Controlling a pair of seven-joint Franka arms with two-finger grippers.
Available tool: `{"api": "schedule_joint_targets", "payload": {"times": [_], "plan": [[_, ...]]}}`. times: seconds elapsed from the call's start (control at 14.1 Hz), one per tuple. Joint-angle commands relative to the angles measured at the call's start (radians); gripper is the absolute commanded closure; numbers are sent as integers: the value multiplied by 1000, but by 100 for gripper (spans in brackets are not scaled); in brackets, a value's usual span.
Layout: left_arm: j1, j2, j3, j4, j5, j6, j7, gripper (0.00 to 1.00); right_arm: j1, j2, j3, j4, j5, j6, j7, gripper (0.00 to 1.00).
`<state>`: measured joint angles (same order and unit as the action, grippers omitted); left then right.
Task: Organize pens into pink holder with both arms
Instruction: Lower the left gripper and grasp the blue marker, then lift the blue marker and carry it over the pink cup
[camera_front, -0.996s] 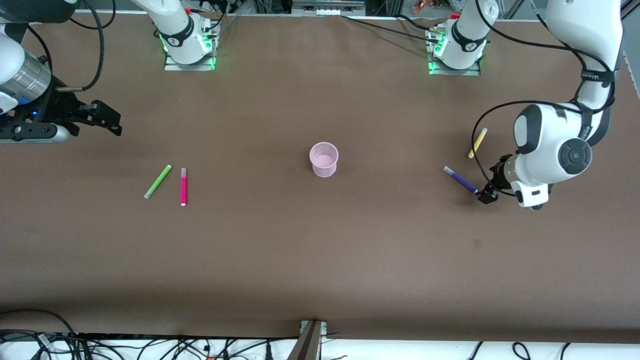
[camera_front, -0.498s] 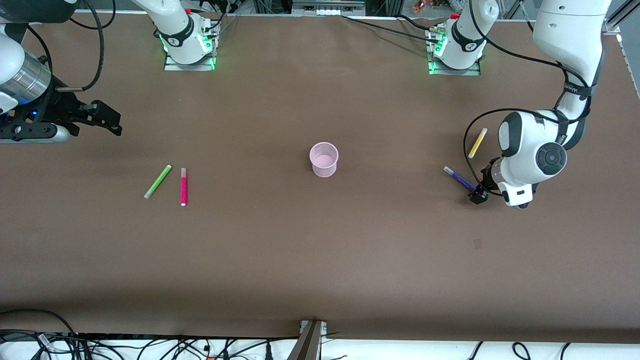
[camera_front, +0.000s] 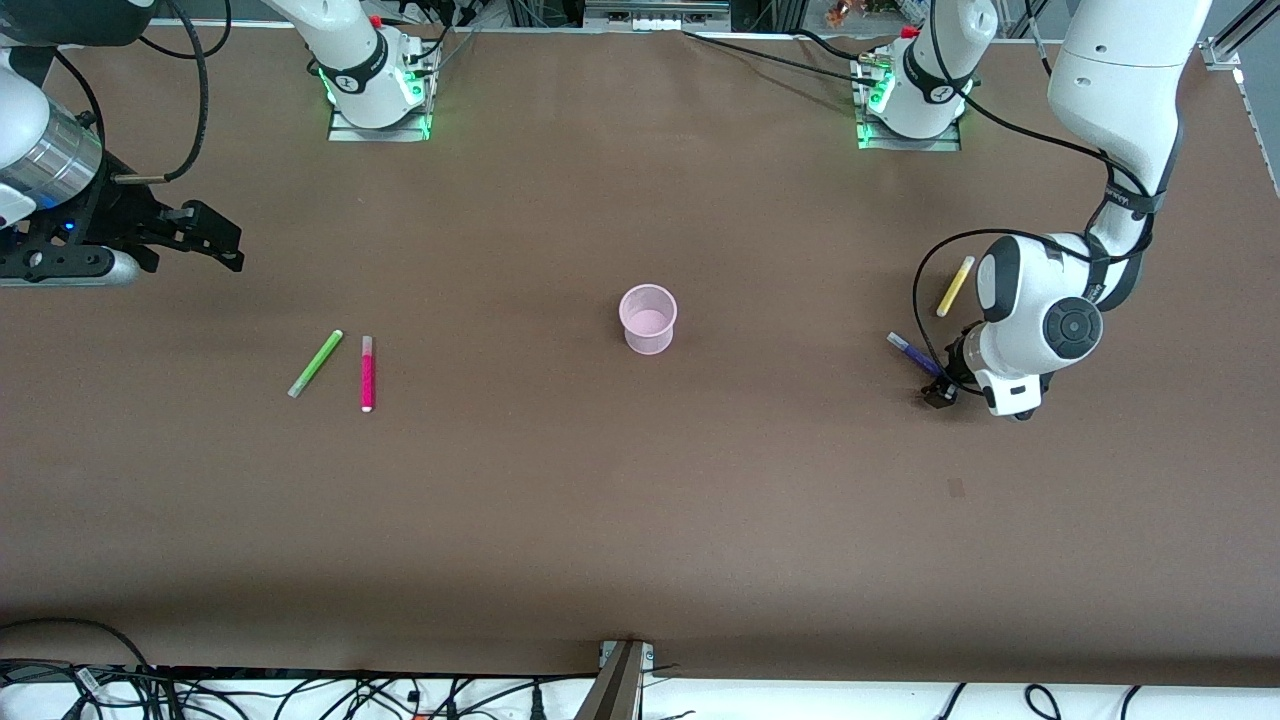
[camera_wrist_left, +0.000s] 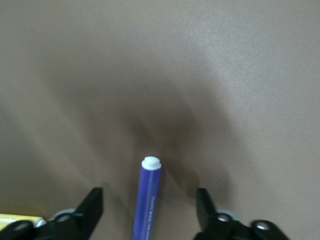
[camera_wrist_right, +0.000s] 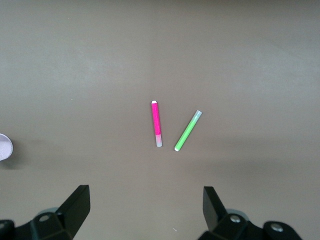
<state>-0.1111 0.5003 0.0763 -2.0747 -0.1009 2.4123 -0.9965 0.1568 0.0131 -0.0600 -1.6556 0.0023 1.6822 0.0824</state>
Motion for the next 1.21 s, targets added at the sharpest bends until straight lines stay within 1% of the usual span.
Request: {"api": "schedule_joint_targets", "payload": {"times": [0.0,0.07,0.21,0.28,0.43,0.5,0.71,0.85,1.14], "plan": [[-5,6,0,-1,-22,10,5,45,-8,2,5,14,16,-3,13,0],[-5,6,0,-1,-23,10,10,49,-8,2,5,14,16,-4,13,0],[-5,10,0,1,-22,10,12,53,-8,2,5,14,16,-7,13,0],[-5,12,0,1,-22,10,13,57,-8,2,3,14,16,-4,13,0],[-5,9,0,2,-22,8,15,88,-8,2,3,14,16,-7,13,0],[-5,7,0,7,-22,5,15,100,-8,2,3,14,16,-6,13,0],[-7,-6,-9,15,-20,-4,16,100,-8,2,3,14,16,-4,13,0],[-10,-48,-21,22,-8,-9,19,100,-8,2,3,14,16,-3,13,0],[-45,-155,-30,122,-6,-168,7,100,-8,2,3,14,16,-2,13,0]]}}
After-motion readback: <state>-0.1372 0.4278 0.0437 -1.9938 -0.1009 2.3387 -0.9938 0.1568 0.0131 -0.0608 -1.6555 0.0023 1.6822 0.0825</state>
